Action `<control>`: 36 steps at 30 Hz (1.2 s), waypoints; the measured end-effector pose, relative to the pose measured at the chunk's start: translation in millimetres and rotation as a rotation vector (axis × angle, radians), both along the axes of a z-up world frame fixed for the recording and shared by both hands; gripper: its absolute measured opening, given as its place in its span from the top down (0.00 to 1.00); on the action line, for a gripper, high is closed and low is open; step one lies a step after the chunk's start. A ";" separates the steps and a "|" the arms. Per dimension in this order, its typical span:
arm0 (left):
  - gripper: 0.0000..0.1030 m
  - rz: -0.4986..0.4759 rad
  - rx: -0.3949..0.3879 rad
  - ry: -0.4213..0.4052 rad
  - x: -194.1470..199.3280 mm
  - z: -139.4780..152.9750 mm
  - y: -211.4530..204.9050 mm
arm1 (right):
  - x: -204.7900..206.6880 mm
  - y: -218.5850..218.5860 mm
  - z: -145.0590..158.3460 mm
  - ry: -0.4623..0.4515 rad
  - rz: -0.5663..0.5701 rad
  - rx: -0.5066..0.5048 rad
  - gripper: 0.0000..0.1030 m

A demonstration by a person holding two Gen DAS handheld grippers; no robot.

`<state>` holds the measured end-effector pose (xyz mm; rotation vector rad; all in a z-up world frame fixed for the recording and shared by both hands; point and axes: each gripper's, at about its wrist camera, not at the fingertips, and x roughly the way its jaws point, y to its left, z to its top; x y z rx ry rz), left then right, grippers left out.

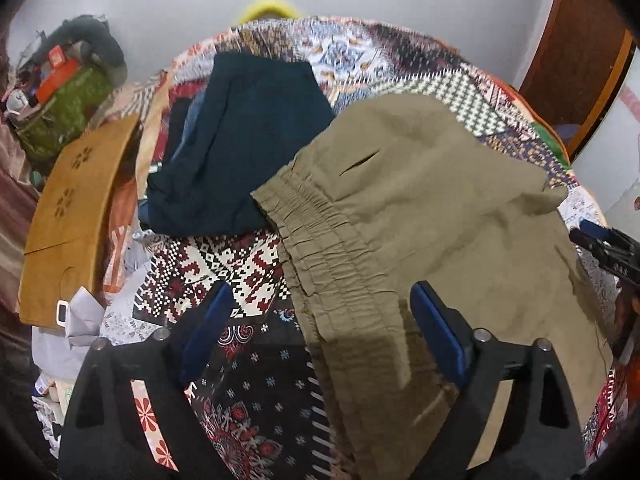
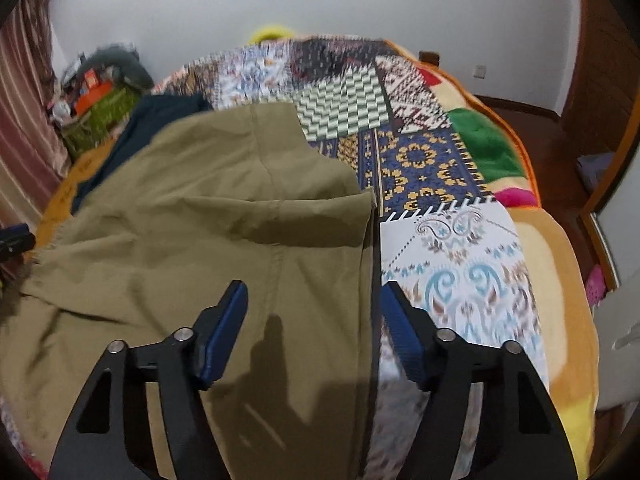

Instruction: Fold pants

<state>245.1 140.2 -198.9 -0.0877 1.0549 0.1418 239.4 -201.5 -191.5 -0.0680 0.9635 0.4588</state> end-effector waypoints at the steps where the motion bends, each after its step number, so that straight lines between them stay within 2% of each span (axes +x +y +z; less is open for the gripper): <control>1: 0.14 0.002 -0.016 0.011 2.8 -2.1 3.0 | 5.3 1.1 -3.4 0.010 0.010 -0.010 0.45; 5: 0.14 0.018 -0.068 0.039 11.7 -10.7 11.5 | 21.5 4.1 -17.4 0.047 0.038 -0.053 0.49; 11: 0.14 -0.014 -0.049 0.062 17.4 -19.9 8.4 | 30.1 15.0 -31.1 0.045 0.082 -0.121 0.53; 14: 0.14 -0.029 -0.068 0.070 19.8 -21.2 7.2 | 26.0 19.9 -36.3 0.027 0.085 -0.171 0.69; 15: 0.14 -0.035 -0.079 0.074 19.8 -23.0 5.2 | 26.5 20.3 -36.2 0.027 0.085 -0.179 0.80; 19: 0.17 -0.071 -0.096 0.084 19.0 -26.2 -4.5 | 25.9 19.4 -32.6 0.024 0.090 -0.177 0.89; 24: 0.22 -0.105 -0.074 0.094 18.2 -26.9 -9.4 | 19.2 14.4 -14.9 -0.020 0.052 -0.141 0.94; 33: 0.22 -0.152 -0.001 0.097 13.3 -29.9 -7.6 | -17.6 -5.3 15.4 -0.093 0.027 -0.055 0.95; 36: 0.22 -0.127 -0.002 0.092 12.3 -35.9 -3.4 | -19.8 -5.0 10.8 -0.097 0.019 -0.057 0.95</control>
